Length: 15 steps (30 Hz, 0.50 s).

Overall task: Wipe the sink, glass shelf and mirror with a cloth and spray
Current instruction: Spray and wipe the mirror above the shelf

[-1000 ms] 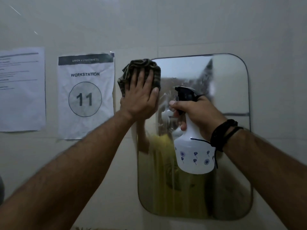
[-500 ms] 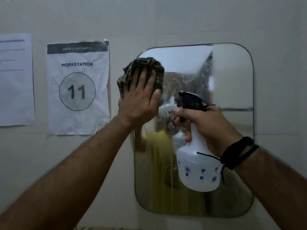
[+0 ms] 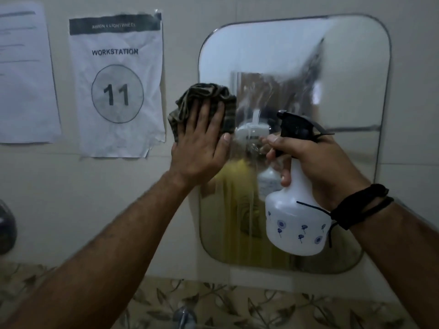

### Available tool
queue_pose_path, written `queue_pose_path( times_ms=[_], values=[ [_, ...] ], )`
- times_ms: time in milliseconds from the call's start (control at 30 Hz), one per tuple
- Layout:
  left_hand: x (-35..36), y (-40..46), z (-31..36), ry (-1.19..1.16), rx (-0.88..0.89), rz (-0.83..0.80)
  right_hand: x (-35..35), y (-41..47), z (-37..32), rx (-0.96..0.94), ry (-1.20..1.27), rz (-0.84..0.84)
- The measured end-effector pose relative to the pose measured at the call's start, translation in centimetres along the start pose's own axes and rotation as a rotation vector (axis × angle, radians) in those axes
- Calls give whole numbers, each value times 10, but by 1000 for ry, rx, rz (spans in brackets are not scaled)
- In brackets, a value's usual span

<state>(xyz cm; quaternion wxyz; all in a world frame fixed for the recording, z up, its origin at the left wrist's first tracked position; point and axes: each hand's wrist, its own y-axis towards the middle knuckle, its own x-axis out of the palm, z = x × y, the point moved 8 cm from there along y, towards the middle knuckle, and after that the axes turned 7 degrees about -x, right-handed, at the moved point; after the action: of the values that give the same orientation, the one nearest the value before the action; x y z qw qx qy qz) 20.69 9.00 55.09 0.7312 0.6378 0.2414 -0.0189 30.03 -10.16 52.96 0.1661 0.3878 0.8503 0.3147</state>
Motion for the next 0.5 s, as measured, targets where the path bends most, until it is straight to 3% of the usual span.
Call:
queue_pose_path(
  times_ms=[300, 400, 500],
  values=[
    [-14, 72, 4, -33, -45, 32, 7, 2, 1, -9, 34, -1],
    [5, 21, 5, 34, -15, 67, 9, -2, 6, -6, 41, -3],
    [29, -55, -2, 5, -15, -25, 9, -11, 14, 7, 50, 6]
  ],
)
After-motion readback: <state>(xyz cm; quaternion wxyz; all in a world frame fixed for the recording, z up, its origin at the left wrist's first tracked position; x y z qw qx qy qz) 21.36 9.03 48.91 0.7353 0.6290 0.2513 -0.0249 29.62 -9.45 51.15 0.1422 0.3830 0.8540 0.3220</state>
